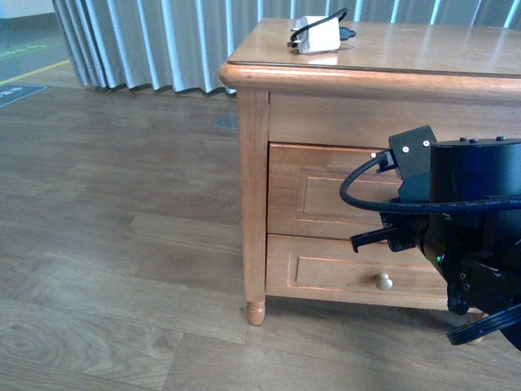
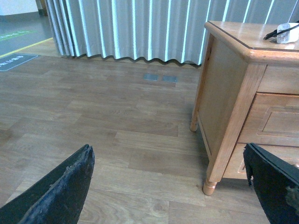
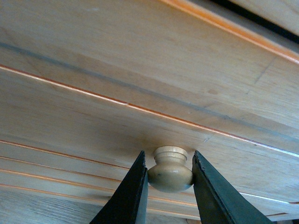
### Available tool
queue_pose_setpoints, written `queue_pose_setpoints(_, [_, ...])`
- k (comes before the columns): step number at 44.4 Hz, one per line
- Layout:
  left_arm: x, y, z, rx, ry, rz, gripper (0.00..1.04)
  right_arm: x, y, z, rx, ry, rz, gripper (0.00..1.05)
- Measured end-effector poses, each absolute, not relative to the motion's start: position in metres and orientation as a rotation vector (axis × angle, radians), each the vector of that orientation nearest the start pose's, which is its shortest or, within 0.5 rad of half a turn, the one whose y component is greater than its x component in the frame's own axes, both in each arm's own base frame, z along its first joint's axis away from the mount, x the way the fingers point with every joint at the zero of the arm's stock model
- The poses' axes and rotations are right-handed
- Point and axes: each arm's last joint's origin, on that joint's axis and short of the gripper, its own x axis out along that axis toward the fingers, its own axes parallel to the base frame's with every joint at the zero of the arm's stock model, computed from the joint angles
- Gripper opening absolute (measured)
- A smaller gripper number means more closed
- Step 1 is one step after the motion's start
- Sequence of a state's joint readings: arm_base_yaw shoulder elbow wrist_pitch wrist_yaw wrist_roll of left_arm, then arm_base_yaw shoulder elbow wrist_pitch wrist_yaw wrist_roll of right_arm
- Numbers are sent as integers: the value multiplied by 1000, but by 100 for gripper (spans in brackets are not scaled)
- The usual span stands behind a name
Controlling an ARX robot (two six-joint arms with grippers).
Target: Put charger into drawer
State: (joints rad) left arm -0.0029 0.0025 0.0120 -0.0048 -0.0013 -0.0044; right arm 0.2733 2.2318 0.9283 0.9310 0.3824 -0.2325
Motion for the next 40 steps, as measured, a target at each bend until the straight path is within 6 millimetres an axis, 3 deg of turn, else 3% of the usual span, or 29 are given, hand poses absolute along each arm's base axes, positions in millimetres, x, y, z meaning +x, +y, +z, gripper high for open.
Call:
queue_pose_setpoints(19, [97, 0, 167, -4, -5, -2, 99, 376, 93, 56, -340, 365, -36, 23])
queue_pose_setpoints(40, [97, 0, 167, -4, -5, -2, 99, 319, 78, 64, -258, 409, 53, 23])
